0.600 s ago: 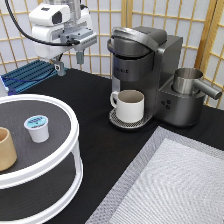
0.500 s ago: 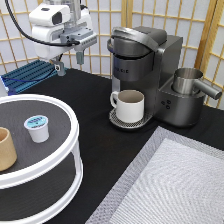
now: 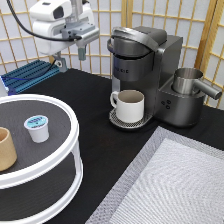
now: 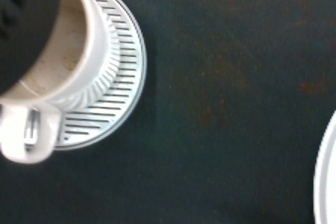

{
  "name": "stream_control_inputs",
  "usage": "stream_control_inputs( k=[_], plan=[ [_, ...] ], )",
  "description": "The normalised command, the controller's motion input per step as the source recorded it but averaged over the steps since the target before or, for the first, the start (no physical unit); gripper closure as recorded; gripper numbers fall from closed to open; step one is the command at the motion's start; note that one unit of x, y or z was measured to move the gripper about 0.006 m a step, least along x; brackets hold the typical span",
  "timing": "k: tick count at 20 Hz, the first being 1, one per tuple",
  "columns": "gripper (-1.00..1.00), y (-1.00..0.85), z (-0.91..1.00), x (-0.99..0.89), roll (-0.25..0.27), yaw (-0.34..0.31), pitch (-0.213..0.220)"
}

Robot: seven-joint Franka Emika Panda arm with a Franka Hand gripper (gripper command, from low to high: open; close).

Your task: Make coffee

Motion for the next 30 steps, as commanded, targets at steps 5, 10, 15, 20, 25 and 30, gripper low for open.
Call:
stream_control_inputs(
  k=[5,10,15,20,25,30],
  plan=[
    [-1.00,-0.08,0.79,0.93,0.152,0.000,0.148],
    [-1.00,-0.17,0.56,0.88,0.223,0.000,0.098],
    [-1.00,-0.32,0.04,0.45,0.240,0.006,0.006],
    [-1.00,-0.11,0.02,0.20,0.080,0.018,0.000],
    [-1.00,0.28,0.09,0.15,-0.013,0.000,0.000],
    [-1.00,0.44,0.24,0.37,-0.034,0.000,0.000]
  ],
)
